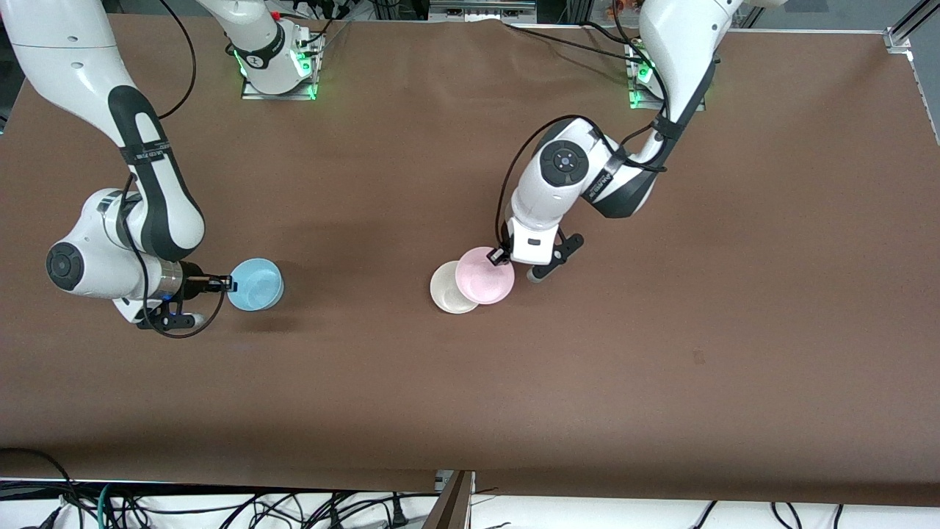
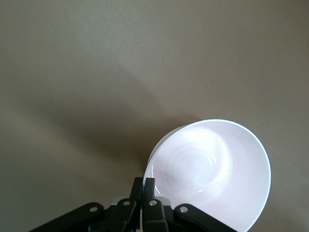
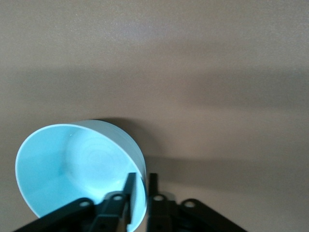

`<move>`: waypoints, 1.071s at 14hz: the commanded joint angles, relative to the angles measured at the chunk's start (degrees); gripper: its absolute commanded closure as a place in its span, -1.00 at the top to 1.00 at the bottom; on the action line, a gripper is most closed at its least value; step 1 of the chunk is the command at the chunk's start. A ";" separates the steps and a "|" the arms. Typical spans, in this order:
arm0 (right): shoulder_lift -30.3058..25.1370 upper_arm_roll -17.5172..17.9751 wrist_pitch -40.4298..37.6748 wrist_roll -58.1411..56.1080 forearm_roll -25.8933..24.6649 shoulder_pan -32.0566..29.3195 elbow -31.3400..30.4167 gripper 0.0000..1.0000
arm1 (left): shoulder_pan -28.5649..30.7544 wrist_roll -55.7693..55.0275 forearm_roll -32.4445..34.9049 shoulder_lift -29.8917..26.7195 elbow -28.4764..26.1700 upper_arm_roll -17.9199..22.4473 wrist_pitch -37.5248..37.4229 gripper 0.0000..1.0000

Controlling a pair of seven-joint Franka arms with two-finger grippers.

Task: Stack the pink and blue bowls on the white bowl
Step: 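Lower the pink bowl into the white bowl with the left gripper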

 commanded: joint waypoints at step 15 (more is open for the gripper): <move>-4.12 4.10 -5.95 -0.10 1.50 -0.21 4.85 -1.00 | -5.88 -8.42 1.99 8.51 7.49 3.63 6.64 -1.00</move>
